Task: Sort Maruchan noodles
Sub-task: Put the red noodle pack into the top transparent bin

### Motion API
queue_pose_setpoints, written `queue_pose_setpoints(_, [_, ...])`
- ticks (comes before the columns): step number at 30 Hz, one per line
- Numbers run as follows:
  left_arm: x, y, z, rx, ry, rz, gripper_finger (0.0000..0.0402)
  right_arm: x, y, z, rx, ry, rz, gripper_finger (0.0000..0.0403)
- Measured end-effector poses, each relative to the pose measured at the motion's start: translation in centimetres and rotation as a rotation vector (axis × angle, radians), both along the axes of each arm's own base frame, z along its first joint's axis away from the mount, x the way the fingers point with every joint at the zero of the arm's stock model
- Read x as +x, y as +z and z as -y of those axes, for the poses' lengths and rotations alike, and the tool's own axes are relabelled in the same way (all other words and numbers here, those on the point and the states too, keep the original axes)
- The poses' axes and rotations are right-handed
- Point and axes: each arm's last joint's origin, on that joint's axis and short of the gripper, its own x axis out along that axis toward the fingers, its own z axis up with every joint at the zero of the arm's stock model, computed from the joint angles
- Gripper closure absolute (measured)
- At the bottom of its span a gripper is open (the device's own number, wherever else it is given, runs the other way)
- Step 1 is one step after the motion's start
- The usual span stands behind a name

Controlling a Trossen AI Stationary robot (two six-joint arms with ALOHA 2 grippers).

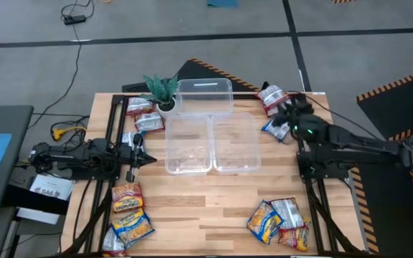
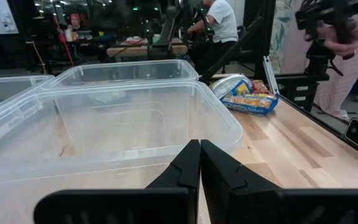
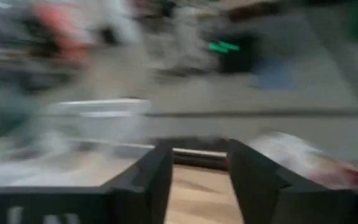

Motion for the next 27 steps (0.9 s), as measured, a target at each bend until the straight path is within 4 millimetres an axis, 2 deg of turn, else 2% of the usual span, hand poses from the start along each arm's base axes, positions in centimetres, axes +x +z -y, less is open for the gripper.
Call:
queue_pose_setpoints(5, [0.0, 0.0, 0.0, 0.0, 0.0, 0.0, 0.0401, 0.7, -1.3, 3.6, 0.173, -0.175, -0.024, 0.0163])
queue_pose_setpoints(10, [0.0, 0.0, 0.0, 0.0, 0.0, 0.0, 0.0401, 1.0, -3.7, 7.5, 0.307, -0.307, -0.003, 0.0159])
queue_pose_setpoints(14, [0.0, 0.0, 0.0, 0.0, 0.0, 0.0, 0.0401, 1.3, -5.3, 10.0, 0.351, -0.347, 0.024, 0.0161])
queue_pose_setpoints(23, [0.0, 0.0, 0.0, 0.0, 0.0, 0.0, 0.0401, 2.2, -8.8, 12.7, 0.43, -0.44, 0.079, 0.0161])
queue_pose_setpoints(27, [0.0, 0.0, 0.0, 0.0, 0.0, 0.0, 0.0401, 2.9, -9.1, 13.2, 0.406, -0.484, 0.053, 0.0161])
